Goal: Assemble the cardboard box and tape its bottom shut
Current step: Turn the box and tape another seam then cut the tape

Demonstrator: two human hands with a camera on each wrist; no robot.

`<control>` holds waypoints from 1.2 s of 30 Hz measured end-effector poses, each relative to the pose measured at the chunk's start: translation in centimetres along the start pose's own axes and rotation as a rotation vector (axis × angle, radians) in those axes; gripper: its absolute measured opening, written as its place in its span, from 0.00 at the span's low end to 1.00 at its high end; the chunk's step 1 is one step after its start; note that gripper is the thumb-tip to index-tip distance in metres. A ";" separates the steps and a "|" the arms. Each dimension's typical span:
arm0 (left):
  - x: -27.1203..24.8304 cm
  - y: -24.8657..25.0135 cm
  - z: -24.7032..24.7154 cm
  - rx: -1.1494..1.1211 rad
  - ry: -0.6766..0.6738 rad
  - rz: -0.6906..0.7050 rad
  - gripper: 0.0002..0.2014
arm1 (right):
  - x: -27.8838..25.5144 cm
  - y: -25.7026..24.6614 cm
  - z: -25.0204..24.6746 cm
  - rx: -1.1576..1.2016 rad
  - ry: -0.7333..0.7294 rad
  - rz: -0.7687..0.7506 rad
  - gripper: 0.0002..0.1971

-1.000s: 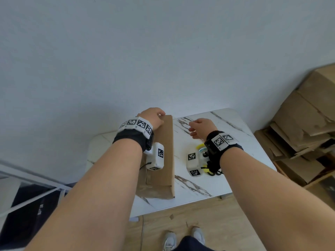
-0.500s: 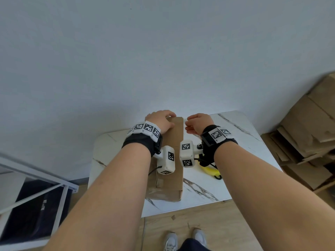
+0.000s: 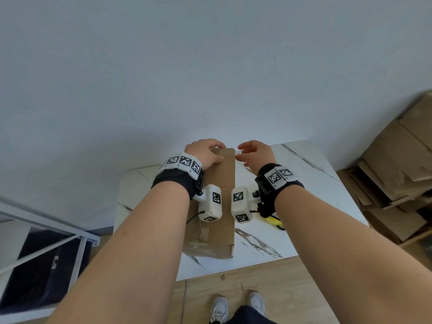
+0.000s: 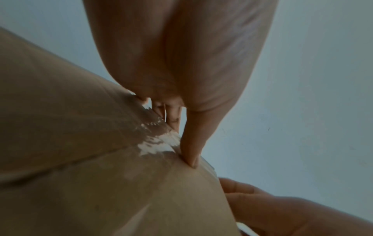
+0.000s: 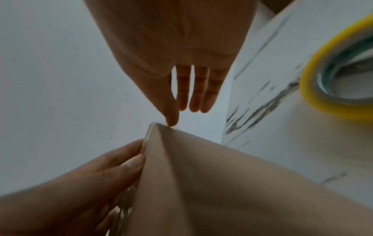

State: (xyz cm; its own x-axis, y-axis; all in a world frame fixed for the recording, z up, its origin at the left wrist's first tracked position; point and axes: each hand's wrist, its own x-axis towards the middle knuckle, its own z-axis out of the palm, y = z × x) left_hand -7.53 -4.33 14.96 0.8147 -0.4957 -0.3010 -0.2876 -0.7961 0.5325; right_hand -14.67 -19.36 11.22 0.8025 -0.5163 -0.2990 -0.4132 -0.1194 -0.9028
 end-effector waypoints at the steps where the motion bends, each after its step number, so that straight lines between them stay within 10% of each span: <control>1: 0.0 0.0 0.0 -0.010 -0.004 0.001 0.17 | 0.0 -0.1 0.1 -0.010 -0.011 -0.032 0.09; 13: -0.3 0.2 0.1 0.013 0.013 0.015 0.18 | -0.5 -0.6 0.2 -0.126 -0.095 0.094 0.02; 21: -0.4 0.3 -0.2 -0.002 0.018 -0.002 0.18 | -1.9 -1.5 -0.1 -0.563 -0.257 -0.105 0.16; 29: -1.8 0.9 -0.6 0.081 -0.011 -0.009 0.21 | -3.5 -1.2 -1.4 -0.220 -0.265 0.059 0.19; 36: -3.9 -0.9 -3.2 0.183 -0.038 -0.121 0.28 | -5.5 -1.9 -1.8 -0.483 -0.556 0.162 0.34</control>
State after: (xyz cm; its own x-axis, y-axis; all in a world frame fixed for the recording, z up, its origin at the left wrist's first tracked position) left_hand -8.83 -0.56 18.19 0.8301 -0.4026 -0.3858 -0.2780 -0.8986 0.3396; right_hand -19.08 -17.77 15.12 0.7616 -0.0704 -0.6442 -0.5848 -0.5030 -0.6364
